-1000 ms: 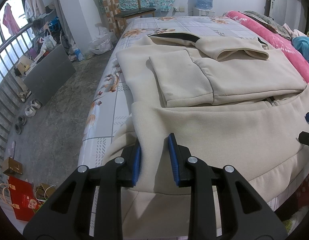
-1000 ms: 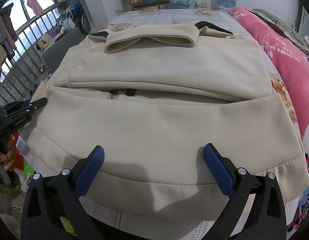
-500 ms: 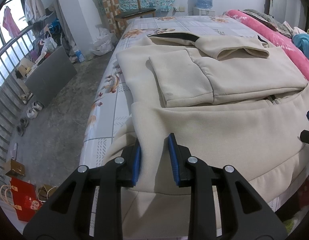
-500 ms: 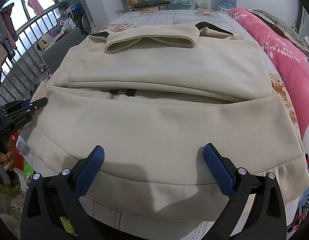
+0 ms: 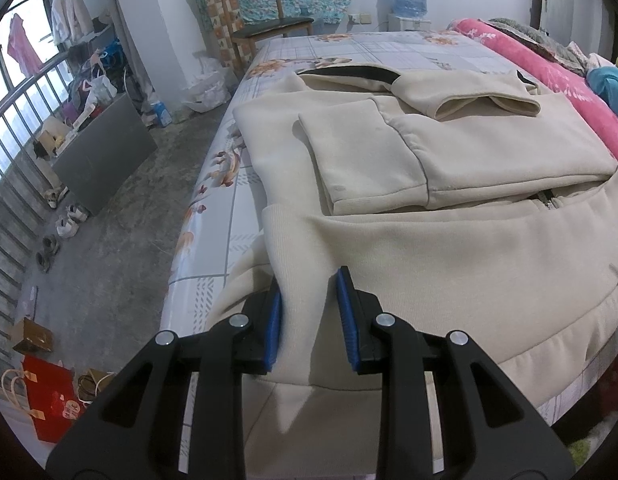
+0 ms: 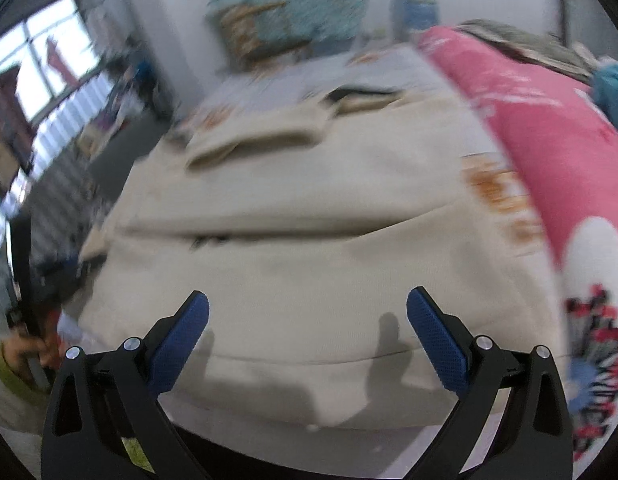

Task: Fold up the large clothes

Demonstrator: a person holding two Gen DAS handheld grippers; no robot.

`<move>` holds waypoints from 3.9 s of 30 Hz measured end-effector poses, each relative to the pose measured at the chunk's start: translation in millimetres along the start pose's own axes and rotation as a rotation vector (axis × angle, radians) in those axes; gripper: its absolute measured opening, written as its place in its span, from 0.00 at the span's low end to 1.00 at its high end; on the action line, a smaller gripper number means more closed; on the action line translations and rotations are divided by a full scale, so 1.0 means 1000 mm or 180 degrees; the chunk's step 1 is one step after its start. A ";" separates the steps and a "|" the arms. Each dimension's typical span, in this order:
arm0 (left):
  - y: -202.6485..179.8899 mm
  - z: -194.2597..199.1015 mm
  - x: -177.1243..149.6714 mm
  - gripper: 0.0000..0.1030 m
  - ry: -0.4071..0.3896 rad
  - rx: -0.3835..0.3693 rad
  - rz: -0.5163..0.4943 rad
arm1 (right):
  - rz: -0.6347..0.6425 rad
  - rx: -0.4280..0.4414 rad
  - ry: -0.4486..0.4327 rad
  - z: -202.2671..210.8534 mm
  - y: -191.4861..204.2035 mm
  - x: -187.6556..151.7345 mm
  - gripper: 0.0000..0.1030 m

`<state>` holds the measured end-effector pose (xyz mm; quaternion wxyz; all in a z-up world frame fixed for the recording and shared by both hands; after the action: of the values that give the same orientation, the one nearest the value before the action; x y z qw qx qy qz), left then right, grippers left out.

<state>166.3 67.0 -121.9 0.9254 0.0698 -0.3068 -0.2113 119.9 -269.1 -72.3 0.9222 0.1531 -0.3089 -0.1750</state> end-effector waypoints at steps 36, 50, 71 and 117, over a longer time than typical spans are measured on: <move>0.001 0.000 0.000 0.25 -0.0009 -0.0008 0.0014 | 0.0089 -0.0598 0.0114 -0.016 -0.051 0.027 0.21; -0.002 -0.002 0.001 0.25 0.0033 0.0049 -0.0021 | 0.0382 -0.1018 -0.0052 -0.025 -0.056 0.016 0.20; 0.009 0.138 0.005 0.05 -0.1229 -0.0005 0.0280 | 0.0153 -0.0365 -0.0839 0.100 -0.027 0.018 0.05; 0.065 -0.034 0.065 0.38 -0.0212 -0.0909 0.0781 | -0.0313 -0.0560 -0.0046 -0.034 -0.065 0.087 0.12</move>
<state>256.3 96.8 -97.4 0.9340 -0.1073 -0.3104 -0.1405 191.2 -357.8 -79.0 0.9201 0.0853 -0.2911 -0.2476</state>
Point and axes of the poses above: each gripper's, at about its wrist camera, not at the fingertips, and z roughly against the way its jaws point, y to its left, x to its top, the point moved 9 cm from there along -z, roughly the way its jaws point, and after that the axes turned 14 degrees about -z, right-handed, at the moved point
